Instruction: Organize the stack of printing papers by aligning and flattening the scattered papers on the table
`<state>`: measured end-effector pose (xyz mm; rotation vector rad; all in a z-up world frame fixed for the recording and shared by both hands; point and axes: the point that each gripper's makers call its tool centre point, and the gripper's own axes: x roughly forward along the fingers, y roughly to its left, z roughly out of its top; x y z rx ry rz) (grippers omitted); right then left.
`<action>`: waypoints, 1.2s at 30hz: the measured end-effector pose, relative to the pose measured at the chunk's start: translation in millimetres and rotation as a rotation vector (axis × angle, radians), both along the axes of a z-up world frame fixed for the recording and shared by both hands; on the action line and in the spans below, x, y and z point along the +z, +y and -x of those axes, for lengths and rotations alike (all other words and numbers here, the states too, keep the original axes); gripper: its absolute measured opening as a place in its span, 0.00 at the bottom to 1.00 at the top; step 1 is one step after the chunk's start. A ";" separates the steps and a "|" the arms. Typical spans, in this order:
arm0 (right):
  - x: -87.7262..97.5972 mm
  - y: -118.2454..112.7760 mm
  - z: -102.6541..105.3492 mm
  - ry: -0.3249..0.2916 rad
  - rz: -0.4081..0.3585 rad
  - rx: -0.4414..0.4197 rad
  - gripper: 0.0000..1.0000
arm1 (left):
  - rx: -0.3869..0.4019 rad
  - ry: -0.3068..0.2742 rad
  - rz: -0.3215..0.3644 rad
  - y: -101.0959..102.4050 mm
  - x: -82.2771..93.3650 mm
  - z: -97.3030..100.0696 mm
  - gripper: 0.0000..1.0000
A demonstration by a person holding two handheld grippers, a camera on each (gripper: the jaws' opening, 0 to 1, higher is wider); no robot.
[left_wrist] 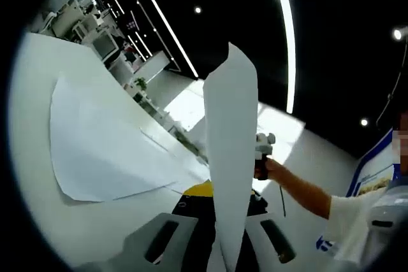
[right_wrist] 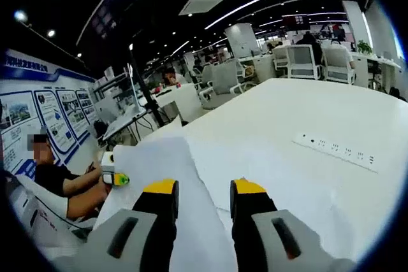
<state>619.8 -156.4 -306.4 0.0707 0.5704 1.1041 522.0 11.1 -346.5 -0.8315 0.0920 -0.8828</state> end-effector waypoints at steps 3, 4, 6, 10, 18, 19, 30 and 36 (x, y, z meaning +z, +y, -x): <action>-12.3 -2.1 -3.0 0.007 0.017 0.023 0.30 | -0.007 0.001 0.007 -0.6 0.7 -0.2 0.06; -16.4 -2.5 -4.6 0.013 0.021 0.023 0.31 | -0.006 0.001 0.007 -0.6 0.7 -0.4 0.06; -30.7 -1.9 0.6 0.029 0.066 0.052 0.35 | -0.008 -0.003 0.007 -1.6 1.1 0.3 0.06; -48.3 7.8 20.2 0.010 0.153 0.119 0.40 | -0.006 -0.004 0.006 -2.4 0.1 1.1 0.06; -61.5 22.5 14.3 0.064 0.180 0.195 0.37 | -0.011 -0.018 0.018 -2.9 2.9 1.5 0.06; -60.8 22.3 12.1 0.071 0.175 0.200 0.36 | -0.011 -0.018 0.018 -3.0 2.9 1.3 0.06; -52.4 3.0 23.0 0.226 0.139 0.253 0.00 | -0.005 -0.006 0.049 0.4 7.2 1.7 0.06; -38.3 -2.4 27.5 0.224 0.100 0.227 0.00 | 0.005 -0.002 0.034 -2.7 10.7 8.6 0.06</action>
